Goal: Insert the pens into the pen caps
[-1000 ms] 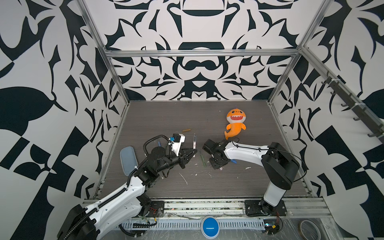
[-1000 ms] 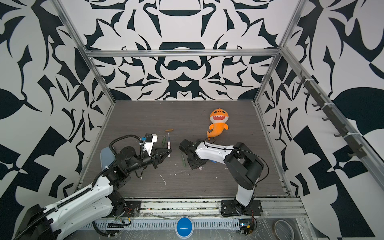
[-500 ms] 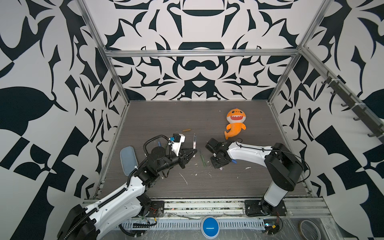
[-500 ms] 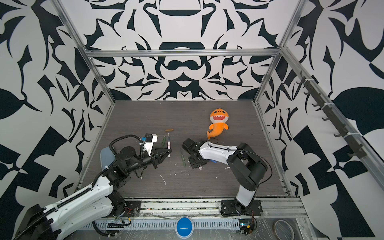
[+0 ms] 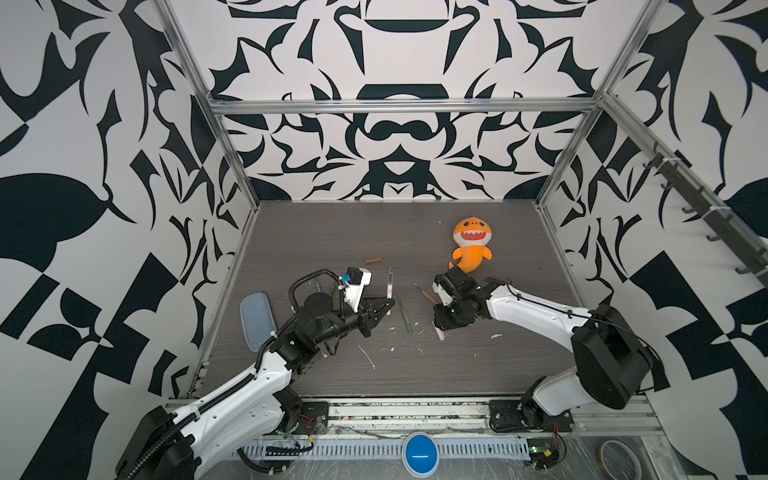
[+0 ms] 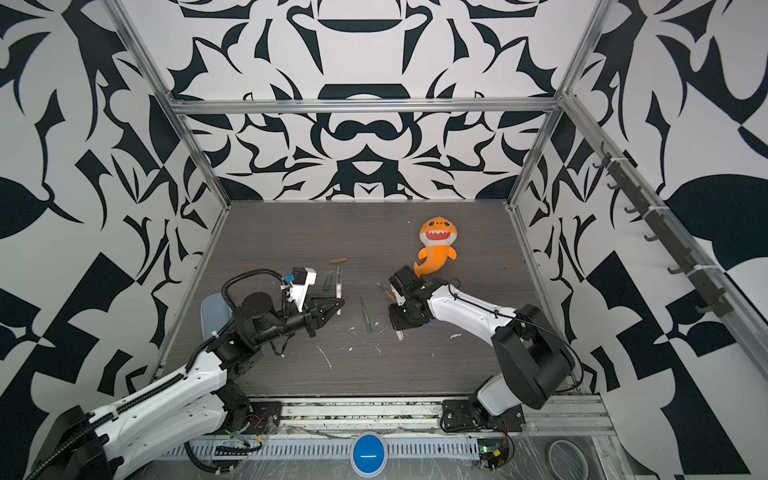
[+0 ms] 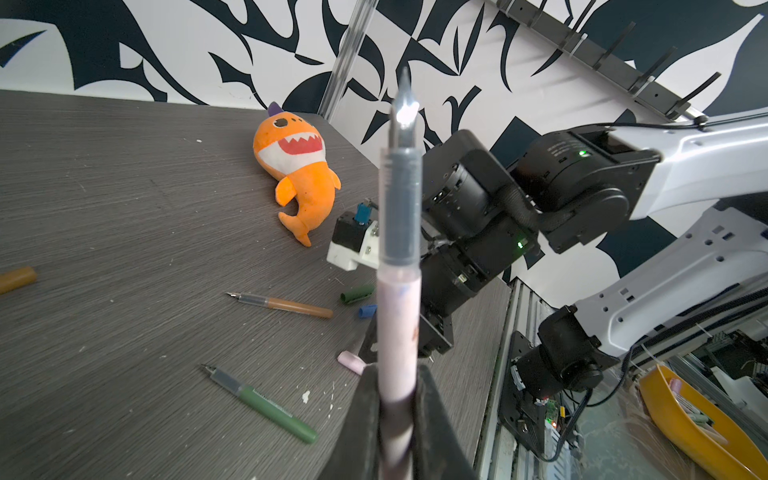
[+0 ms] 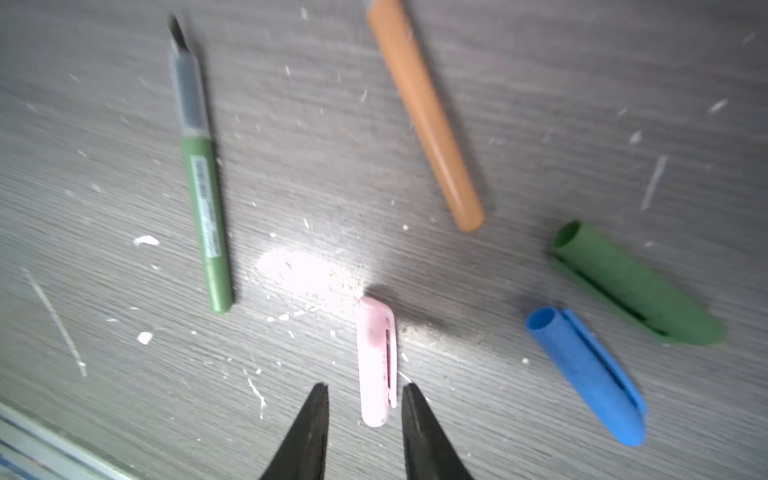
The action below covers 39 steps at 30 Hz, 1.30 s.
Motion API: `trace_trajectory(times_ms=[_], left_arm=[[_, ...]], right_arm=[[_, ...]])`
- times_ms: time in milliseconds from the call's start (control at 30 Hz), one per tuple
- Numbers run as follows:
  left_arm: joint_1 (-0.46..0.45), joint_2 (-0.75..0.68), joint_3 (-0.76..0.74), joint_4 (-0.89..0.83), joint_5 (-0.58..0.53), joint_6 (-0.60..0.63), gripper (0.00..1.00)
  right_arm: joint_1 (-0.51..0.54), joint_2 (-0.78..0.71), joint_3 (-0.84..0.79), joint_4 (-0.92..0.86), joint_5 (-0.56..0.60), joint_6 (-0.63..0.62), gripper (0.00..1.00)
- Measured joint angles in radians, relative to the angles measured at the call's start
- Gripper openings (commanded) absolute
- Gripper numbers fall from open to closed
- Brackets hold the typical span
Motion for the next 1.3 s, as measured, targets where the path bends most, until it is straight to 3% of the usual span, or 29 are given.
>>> trace_trajectory(times_ms=[133,833,1033,1300], left_arm=[[0.0,0.008,0.0,0.0,0.005,-0.003,0.0],[0.0,0.033,0.0,0.003,0.032,-0.018,0.0],[-0.001,0.033,0.0,0.003,0.032,-0.018,0.0],[-0.001,0.034,0.0,0.005,0.034,-0.018,0.0]], right_arm=[[-0.027,0.0,-0.016,0.016,-0.021,-0.002,0.27],[-0.047,0.082,-0.074,0.1,-0.076,-0.002,0.28],[-0.047,0.085,-0.073,0.109,-0.079,-0.002,0.34],[-0.051,-0.014,-0.075,0.076,-0.089,-0.005,0.32]])
